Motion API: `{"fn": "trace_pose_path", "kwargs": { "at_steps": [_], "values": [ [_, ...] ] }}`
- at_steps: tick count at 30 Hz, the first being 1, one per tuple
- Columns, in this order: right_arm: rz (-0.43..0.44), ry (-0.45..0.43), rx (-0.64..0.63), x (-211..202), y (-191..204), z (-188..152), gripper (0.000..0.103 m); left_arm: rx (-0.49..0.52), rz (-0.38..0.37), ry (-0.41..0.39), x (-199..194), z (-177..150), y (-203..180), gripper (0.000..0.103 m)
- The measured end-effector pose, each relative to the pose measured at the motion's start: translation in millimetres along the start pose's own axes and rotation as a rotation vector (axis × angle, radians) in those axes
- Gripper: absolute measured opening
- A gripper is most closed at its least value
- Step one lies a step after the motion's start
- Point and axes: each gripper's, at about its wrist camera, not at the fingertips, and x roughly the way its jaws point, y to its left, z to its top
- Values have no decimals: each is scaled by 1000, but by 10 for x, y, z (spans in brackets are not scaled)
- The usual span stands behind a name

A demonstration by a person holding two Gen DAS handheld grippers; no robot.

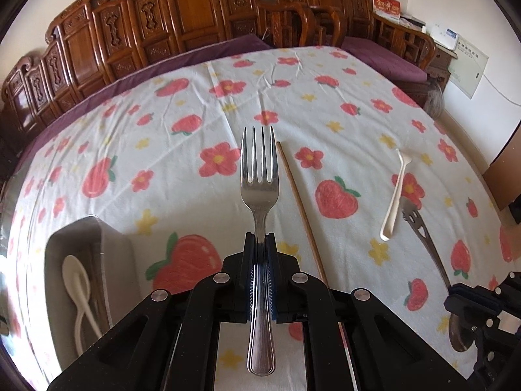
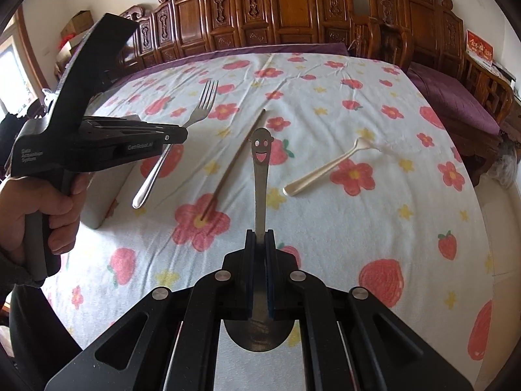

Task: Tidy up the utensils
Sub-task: 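Carry the fork and smiley spoon to the grey tray with both tools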

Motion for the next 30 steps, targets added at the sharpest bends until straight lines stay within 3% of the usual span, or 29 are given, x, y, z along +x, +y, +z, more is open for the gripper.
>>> {"fn": "trace_pose_path", "kwargs": {
  "at_steps": [11, 18, 30],
  "values": [
    [23, -37, -17, -103, 329, 201, 7, 9, -1, -78, -589, -111, 267, 6],
    [42, -59, -64, -173, 710, 417, 7, -18, 15, -115, -881, -206, 633, 6],
    [72, -61, -130, -132, 1314, 559, 7, -96, 68, -100, -897, -472, 1255, 6]
  ]
}}
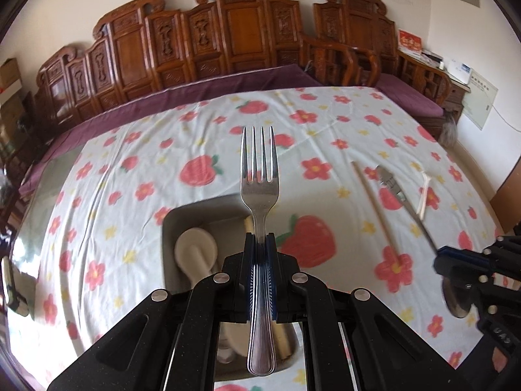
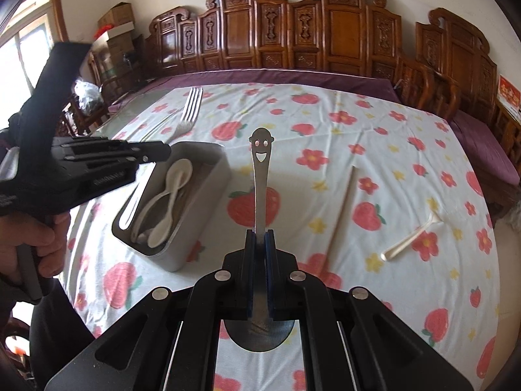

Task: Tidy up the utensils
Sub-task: 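Carry the fork and smiley spoon to the grey tray with both tools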

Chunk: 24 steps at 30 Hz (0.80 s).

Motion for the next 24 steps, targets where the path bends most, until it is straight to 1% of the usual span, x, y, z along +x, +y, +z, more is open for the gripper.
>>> {"fn": "trace_pose_path", "kwargs": {
  "at_steps": [7, 12, 24],
  "values": [
    [22, 3, -26, 92, 260, 99, 7, -42, 17, 37, 161, -178, 293, 6],
    [32, 12, -35, 165, 393, 143, 7, -83, 8, 63, 309, -247, 447, 6],
    [34, 33, -47, 287, 516, 169, 7, -116, -11, 94, 539, -337, 554, 6]
  ]
}}
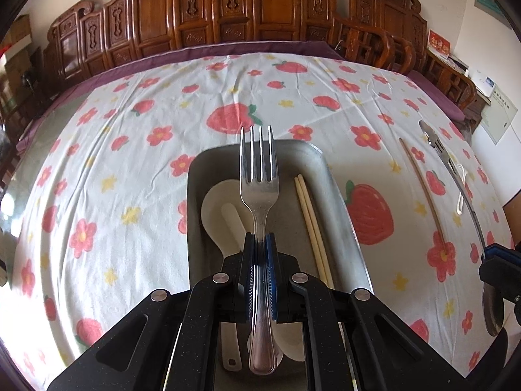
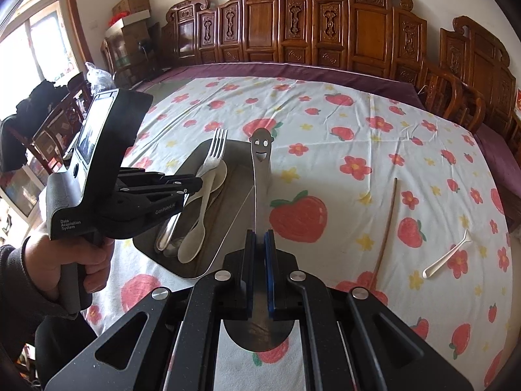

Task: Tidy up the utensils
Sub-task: 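Carry the fork and smiley spoon to the grey tray with both tools, then release the fork and smiley spoon into the tray with both tools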

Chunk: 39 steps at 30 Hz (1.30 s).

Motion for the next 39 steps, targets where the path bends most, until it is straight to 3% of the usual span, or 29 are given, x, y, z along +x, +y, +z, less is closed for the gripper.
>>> {"fn": "trace_pose_path", "kwargs": {
  "at_steps": [9, 22, 39],
  "values": [
    [14, 11, 6, 159, 95, 58, 7, 5, 1, -63, -270, -40, 120, 6],
    [134, 4, 53, 608, 443, 291, 7, 33, 48, -110, -620, -241, 462, 6],
    [73, 78, 33, 1058, 512, 276, 10, 14, 46, -107, -654, -344, 637, 7]
  ]
}}
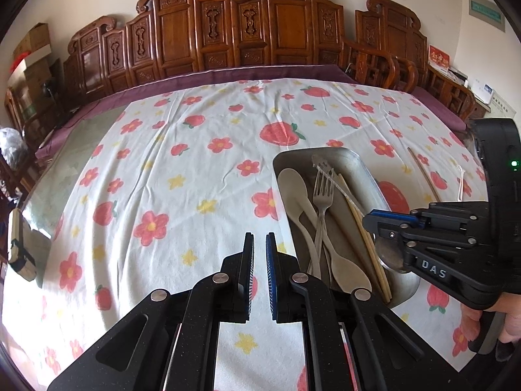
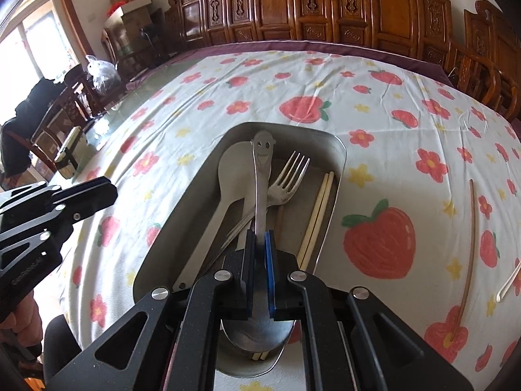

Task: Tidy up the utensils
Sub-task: 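Release the fork and smiley spoon into the tray with both tools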

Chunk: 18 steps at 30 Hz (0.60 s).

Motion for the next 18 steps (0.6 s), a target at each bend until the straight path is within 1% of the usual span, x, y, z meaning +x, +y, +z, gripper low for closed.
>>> {"fn": "trace_pose_path", "kwargs": {
  "at_steps": [2, 10, 15, 18],
  "values": [
    [24, -25, 9, -49, -9, 3, 10, 1, 1, -1, -6, -8, 2, 7],
    [30, -68, -7, -300, -79, -45, 10, 7, -7, -10, -37, -8, -65, 7],
    [0, -93, -37, -545, -218, -202, 10, 26, -25, -17, -76, 26, -259, 7],
    [-27, -105, -42, -745, -407, -356, 10, 37, -42, -25, -100, 50, -386, 7]
  ]
}}
